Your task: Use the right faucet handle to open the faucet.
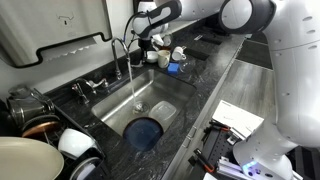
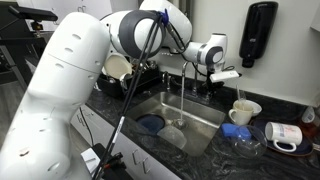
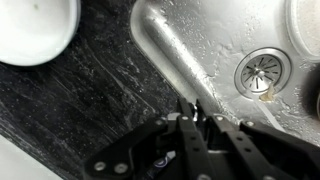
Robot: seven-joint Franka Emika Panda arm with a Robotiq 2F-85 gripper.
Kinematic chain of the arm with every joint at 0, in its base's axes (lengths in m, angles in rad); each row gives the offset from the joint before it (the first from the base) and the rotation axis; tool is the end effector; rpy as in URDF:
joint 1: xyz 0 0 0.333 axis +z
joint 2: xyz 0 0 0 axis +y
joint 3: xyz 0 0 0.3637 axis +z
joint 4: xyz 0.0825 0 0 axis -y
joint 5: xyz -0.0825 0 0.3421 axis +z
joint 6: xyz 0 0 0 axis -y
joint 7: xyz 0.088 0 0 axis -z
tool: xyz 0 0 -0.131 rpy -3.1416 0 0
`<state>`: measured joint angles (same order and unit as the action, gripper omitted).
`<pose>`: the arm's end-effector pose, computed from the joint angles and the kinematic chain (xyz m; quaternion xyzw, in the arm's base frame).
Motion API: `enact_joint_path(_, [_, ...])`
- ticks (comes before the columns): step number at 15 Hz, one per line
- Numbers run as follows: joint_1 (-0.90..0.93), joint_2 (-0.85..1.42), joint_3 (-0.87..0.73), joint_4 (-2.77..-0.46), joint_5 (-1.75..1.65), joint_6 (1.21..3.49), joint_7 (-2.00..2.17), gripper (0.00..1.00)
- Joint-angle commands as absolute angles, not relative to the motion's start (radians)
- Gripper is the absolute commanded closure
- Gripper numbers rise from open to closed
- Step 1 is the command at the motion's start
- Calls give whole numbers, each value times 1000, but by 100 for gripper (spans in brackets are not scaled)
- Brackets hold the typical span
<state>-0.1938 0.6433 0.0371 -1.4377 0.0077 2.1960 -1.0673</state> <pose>0.7157 -0.1187 0.3597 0.8993 0.4332 0.0553 0.0216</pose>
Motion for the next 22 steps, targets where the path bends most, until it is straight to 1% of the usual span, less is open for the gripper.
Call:
enact_joint_path(1, [-189, 628, 50, -1446, 6, 2128, -1077, 97])
enact_joint_path(11, [-233, 613, 98, -1455, 64, 2096, -1199, 97])
enact_joint_path(15, [-248, 600, 110, -1460, 97, 2041, -1269, 97])
enact_joint_path(19, [-222, 593, 89, -1461, 100, 2006, -1268, 97])
enact_joint_path(20, [-211, 588, 76, -1470, 85, 2038, -1244, 62])
enact_joint_path(21, [-203, 582, 66, -1482, 73, 2077, -1224, 61])
enact_joint_path(22, [-198, 572, 57, -1495, 56, 2110, -1218, 56])
